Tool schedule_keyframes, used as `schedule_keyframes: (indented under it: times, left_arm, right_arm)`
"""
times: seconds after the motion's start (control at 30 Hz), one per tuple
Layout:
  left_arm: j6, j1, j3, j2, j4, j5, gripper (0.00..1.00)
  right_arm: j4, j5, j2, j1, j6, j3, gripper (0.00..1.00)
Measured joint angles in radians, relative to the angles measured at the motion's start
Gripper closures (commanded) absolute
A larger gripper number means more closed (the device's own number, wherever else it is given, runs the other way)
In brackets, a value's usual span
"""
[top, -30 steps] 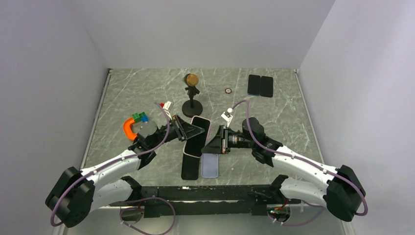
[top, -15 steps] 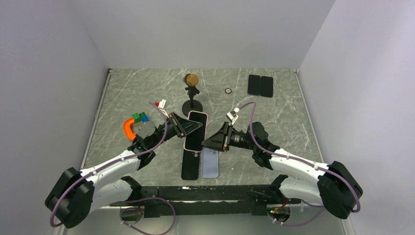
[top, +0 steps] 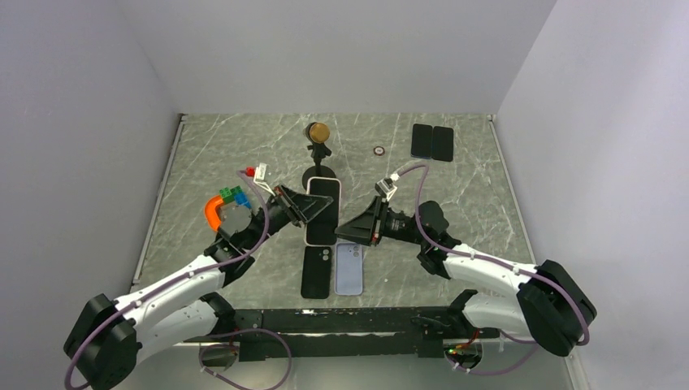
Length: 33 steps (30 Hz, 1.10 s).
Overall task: Take the phone out of the phone case
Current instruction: Remove the phone case from the phone.
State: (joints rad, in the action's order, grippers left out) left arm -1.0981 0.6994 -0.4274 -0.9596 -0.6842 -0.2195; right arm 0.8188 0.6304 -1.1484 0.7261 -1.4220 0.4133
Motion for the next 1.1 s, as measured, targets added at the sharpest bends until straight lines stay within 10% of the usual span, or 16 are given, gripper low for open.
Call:
schedule_keyframes:
  times: [0.63, 0.8, 0.87, 1.0, 1.1]
  left_arm:
    - [-0.097, 0.088, -0.029, 0.002, 0.002, 0.082, 1.00]
    - [-0.119, 0.090, -0.019, -0.032, -0.066, 0.079, 1.00]
    - [-0.119, 0.090, -0.015, -0.030, -0.080, 0.080, 0.82]
    - [-0.074, 0.101, -0.032, 0.003, 0.013, 0.081, 0.17]
    - [-0.026, 0.126, -0.053, 0.037, 0.143, 0.062, 0.07]
  right_arm:
    - [0.152, 0.121, -0.069, 0.030, 0.081, 0.062, 0.68]
    - [0.124, 0.100, -0.057, 0.030, 0.100, 0.062, 0.93]
    - [0.107, 0.094, -0.055, 0.028, 0.109, 0.062, 1.00]
    - [0.096, 0.121, -0.043, 0.013, 0.115, 0.063, 1.00]
    - [0.050, 0.132, 0.002, -0.008, 0.123, 0.065, 1.00]
